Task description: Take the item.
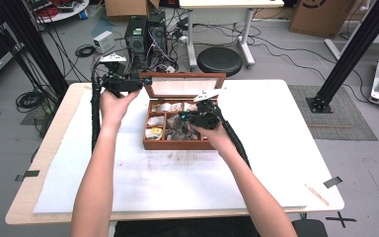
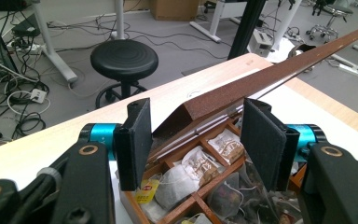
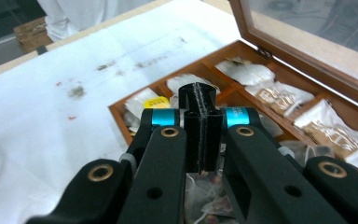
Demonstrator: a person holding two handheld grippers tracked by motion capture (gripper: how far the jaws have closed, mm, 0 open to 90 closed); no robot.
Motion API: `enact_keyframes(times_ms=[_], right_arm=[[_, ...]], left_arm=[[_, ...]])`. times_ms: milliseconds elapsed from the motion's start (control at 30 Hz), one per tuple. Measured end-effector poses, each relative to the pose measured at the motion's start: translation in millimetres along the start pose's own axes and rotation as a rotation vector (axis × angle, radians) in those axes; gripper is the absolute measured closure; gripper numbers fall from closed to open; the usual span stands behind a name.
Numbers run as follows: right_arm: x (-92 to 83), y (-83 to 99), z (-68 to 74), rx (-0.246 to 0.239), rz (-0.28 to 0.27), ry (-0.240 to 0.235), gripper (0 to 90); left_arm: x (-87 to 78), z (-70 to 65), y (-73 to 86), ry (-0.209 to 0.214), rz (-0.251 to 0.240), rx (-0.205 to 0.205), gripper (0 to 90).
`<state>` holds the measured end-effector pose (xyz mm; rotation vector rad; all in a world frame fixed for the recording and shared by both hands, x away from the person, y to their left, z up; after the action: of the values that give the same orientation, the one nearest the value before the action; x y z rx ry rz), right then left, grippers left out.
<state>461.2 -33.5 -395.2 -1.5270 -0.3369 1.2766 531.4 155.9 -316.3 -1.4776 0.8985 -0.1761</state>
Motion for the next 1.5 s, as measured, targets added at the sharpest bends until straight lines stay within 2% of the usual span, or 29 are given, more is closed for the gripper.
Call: enact_keyframes(times_ms=[267, 300, 367, 400, 433, 533, 1267, 1500], right_arm=[[-6.5, -7.4, 19.6, -0.035, -0.027, -0.039, 90.0], [-8.5, -9.1, 26.3, -0.047, -0.034, -0.049, 90.0], [-9.4, -9.6, 28.7, -0.049, -0.036, -0.053, 90.0], [-12.3, -11.1, 36.1, -0.058, -0.044, -0.073, 90.0], [-12.3, -11.1, 36.1, -0.058, -0.044, -0.073, 90.0], [-16.9, -13.2, 47.8, -0.081, -0.057, -0.096, 90.0], [-29.7, -9.6, 98.0, -0.142, -0.090, -0.237, 90.0], [-31.5, -8.5, 108.4, -0.150, -0.100, -0.271, 90.0]], left_arm=[[0.1, -0.1, -0.2, -0.002, 0.000, 0.001, 43.7], [0.1, -0.1, -0.2, -0.002, 0.000, 0.002, 43.7], [0.2, -0.1, -0.3, -0.002, -0.001, 0.001, 43.7], [0.2, -0.1, -0.4, -0.002, -0.001, 0.000, 43.7], [0.2, -0.1, -0.4, -0.002, -0.001, 0.000, 43.7], [0.1, -0.1, -0.5, -0.003, 0.002, 0.004, 43.7], [0.4, -0.4, -0.7, -0.005, 0.001, 0.001, 43.7], [0.4, -0.3, -0.8, -0.005, 0.001, 0.001, 43.6]])
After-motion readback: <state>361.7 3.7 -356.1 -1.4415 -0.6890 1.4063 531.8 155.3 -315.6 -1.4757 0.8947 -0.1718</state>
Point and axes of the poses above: each handheld gripper's, and its own axes: x roughly forward along the jaws, y roughly out of its underside, z roughly to its left, the point moved 8 cm from there along x, roughly forward along the jaws, and after that the axes turned 1 degree about z, right-handed, at the moved point
